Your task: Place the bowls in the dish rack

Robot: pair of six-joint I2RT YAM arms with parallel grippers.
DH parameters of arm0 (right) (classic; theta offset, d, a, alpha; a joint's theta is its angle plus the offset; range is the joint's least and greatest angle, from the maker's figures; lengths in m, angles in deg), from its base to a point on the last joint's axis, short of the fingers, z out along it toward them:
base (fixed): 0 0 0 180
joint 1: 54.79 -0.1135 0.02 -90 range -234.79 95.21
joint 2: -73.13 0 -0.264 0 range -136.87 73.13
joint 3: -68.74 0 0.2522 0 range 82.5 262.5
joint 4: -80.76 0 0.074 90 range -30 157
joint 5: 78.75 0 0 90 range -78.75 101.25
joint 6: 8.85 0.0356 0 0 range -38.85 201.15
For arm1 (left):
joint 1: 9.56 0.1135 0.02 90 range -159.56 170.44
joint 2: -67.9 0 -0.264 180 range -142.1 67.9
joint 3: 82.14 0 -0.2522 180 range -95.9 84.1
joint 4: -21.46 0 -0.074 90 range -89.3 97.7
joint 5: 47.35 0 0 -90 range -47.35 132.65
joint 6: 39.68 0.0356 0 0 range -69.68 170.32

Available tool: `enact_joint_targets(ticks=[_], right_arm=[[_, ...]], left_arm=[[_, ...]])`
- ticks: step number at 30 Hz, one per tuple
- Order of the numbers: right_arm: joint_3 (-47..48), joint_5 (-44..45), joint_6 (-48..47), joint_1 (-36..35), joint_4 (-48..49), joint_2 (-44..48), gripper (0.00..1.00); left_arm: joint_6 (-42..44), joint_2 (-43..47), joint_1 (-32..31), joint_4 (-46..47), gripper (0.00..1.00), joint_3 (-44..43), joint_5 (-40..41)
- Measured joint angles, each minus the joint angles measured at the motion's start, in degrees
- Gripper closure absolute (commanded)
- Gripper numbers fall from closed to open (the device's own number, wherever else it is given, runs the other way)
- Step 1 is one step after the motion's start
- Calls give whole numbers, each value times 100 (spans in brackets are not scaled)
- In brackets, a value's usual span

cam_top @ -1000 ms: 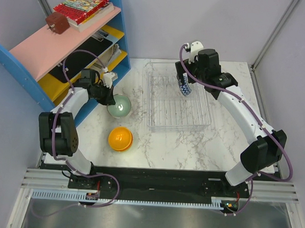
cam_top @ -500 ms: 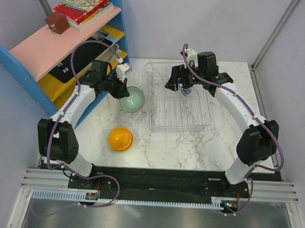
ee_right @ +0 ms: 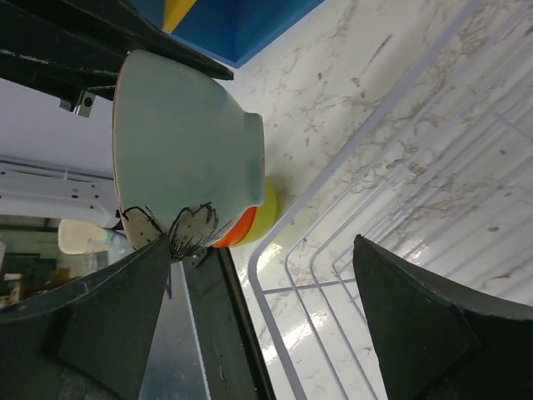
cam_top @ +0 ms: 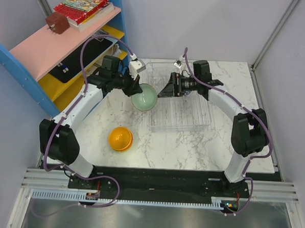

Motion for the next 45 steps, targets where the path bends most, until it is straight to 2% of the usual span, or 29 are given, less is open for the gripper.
enact_joint_targets(ticks=[10,16,26,32,34,40,43,45], right_arm=[[-433,-793,833,46,1178,-48,2],[-688,-966,1285,52,1856,-48,2],[-728,-979,1340,-2,2127,-48,2],[-728,-975,1266,-59,2105,-48,4],[-728,-984,1263,-68,2100,-48,6],[-728,-1025,1274,-83,2100,-48,27],[-728,-997,1327,-83,2061,-48,39],[-732,-1001,1390,-83,2100,-50,51]], left_arm=[[0,-85,-22,7,98,-33,-35],[0,-240,-28,-26,98,-120,-107],[-44,-680,-55,-254,98,-739,-682],[-44,-820,-151,-444,98,-807,-914],[-44,-822,-192,-492,98,-807,-918],[-39,-828,-212,-527,98,-809,-885],[-42,-831,-212,-540,98,-811,-848],[-42,-833,-212,-542,98,-813,-848]])
